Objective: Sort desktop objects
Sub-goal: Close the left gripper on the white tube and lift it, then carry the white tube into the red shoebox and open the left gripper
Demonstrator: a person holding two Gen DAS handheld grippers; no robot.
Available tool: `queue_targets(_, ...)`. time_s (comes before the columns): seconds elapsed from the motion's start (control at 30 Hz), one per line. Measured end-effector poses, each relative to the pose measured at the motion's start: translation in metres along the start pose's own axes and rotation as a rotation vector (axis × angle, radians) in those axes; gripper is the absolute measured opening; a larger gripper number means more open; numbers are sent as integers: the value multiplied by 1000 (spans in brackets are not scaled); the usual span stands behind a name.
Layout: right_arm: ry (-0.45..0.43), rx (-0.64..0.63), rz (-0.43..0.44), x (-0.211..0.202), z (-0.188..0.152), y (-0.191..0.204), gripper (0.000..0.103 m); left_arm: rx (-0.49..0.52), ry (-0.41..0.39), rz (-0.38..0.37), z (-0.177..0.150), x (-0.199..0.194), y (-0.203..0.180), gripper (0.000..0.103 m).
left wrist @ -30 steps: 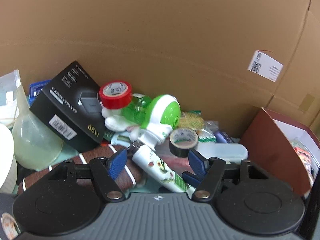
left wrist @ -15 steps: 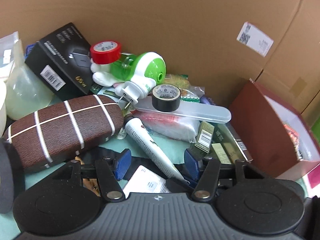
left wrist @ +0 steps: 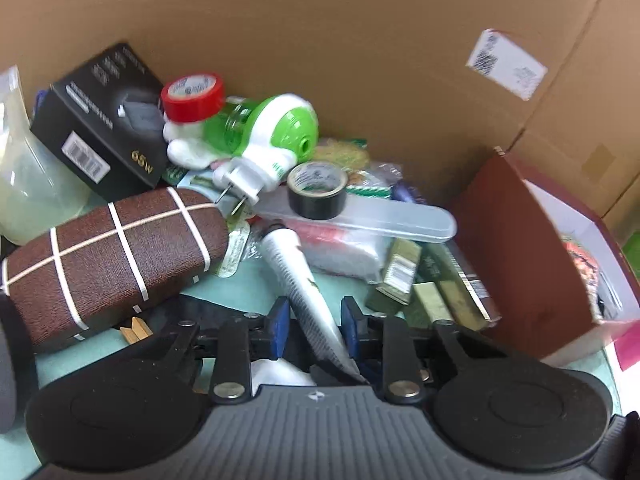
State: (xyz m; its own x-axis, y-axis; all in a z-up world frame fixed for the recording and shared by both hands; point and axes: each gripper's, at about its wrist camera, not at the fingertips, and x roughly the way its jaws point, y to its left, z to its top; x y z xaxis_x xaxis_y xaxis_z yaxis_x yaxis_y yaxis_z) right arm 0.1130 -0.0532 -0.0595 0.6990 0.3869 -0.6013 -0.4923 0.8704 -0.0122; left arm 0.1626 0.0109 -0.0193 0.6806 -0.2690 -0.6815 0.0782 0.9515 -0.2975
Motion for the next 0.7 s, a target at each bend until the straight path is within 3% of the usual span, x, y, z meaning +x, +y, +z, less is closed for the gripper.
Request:
queue_targets(0.43, -211, 21, -103, -91, 3, -8, 7, 134, -172, -90, 8, -70, -75, 25)
queue_targets(0.7, -303, 56, -216, -142, 0, -43, 7, 237, -211, -178, 19, -77, -145, 25)
